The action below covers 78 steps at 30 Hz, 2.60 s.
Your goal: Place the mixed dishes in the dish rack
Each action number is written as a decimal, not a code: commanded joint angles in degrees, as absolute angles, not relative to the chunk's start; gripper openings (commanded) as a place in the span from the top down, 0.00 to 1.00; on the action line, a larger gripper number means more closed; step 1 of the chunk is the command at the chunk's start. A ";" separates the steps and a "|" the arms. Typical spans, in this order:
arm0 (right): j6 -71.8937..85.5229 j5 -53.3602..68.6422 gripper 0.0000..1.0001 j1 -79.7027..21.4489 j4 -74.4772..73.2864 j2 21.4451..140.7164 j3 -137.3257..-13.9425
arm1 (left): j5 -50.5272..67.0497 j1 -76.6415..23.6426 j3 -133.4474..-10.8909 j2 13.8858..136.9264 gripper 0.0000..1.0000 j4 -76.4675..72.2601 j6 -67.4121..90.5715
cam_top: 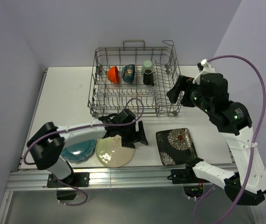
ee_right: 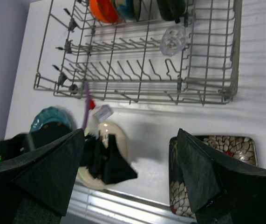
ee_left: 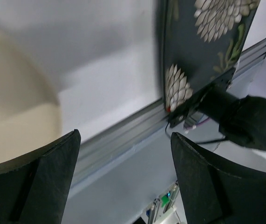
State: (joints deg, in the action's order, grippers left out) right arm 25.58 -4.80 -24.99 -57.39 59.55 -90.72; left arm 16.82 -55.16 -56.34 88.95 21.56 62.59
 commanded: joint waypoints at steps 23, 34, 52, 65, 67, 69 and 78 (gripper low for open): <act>27.60 -4.66 0.13 -25.05 -66.36 48.17 -90.18 | 23.20 -61.70 -63.37 116.80 0.16 -13.62 71.72; 28.12 -5.10 0.13 -24.96 -65.83 47.64 -89.83 | 24.96 -62.05 -62.75 118.92 0.22 -14.16 72.07; 27.86 -5.80 0.13 -24.96 -66.09 47.02 -87.10 | 23.55 -62.05 -61.70 121.55 0.51 -13.97 69.87; 26.02 -4.93 0.14 -24.96 -66.62 45.88 -83.32 | 23.29 -61.70 -60.12 121.91 1.00 -12.05 67.94; 25.40 -3.87 0.13 -24.96 -66.45 45.70 -81.48 | 23.20 -61.70 -60.12 119.63 1.00 -7.94 66.54; 24.96 -2.82 0.13 -25.05 -65.66 44.92 -78.77 | 23.20 -61.44 -60.64 116.82 1.00 -4.32 64.53; 22.33 -1.23 0.16 -28.03 -64.95 41.48 -71.46 | 29.53 -58.45 -64.94 104.79 1.00 17.55 55.29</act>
